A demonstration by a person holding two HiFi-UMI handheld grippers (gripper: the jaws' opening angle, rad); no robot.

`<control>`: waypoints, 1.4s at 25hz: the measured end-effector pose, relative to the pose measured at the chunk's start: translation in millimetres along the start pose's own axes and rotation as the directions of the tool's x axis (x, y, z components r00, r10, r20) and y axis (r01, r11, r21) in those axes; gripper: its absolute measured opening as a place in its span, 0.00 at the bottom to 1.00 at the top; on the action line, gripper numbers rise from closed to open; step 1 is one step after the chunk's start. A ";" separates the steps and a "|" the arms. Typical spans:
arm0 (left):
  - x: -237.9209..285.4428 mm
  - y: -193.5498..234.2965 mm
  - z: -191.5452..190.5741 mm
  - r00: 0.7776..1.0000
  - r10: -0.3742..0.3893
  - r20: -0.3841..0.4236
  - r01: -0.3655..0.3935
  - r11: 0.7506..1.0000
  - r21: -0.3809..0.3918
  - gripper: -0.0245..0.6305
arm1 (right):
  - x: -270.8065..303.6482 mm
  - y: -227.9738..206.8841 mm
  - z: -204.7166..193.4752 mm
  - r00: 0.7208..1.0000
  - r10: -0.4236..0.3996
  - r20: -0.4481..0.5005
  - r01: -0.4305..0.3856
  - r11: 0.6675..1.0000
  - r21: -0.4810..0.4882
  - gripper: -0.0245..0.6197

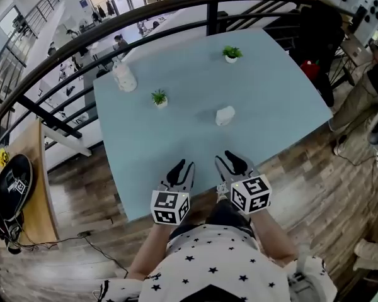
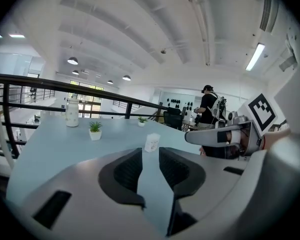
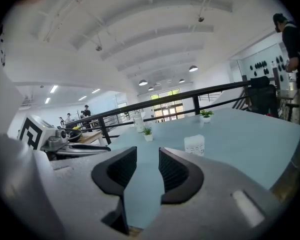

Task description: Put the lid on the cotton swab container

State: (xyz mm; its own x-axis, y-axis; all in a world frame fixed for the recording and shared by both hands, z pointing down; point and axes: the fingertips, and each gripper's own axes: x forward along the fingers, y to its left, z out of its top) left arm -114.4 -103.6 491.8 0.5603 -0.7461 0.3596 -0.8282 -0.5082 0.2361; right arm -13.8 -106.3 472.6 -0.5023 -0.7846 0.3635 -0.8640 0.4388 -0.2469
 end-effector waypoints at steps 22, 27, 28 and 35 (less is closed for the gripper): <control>-104.6 -10.0 -31.8 0.999 -0.028 0.020 0.027 0.998 0.053 0.05 | -49.3 93.5 -32.2 0.999 0.038 0.021 -0.036 0.994 -0.098 0.05; -102.7 -13.7 -30.6 0.999 -0.034 0.018 0.033 0.997 0.065 0.05 | -47.9 95.5 -27.7 0.998 0.053 0.033 -0.049 0.994 -0.095 0.05; -102.5 -14.4 -30.6 0.999 -0.035 0.017 0.034 0.997 0.067 0.05 | -48.1 96.0 -27.8 0.998 0.055 0.034 -0.051 0.994 -0.094 0.05; -103.7 -16.2 -32.4 1.000 -0.030 0.006 0.029 0.997 0.078 0.05 | -49.9 97.2 -31.4 0.998 0.058 0.028 -0.055 0.994 -0.098 0.05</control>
State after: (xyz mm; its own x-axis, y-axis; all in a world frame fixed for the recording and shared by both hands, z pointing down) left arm -159.3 -4.1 479.9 0.5848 -0.7332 0.3470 -0.8085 -0.5618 0.1754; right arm -73.8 -10.7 458.7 -0.5506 -0.7698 0.3229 -0.8342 0.5223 -0.1771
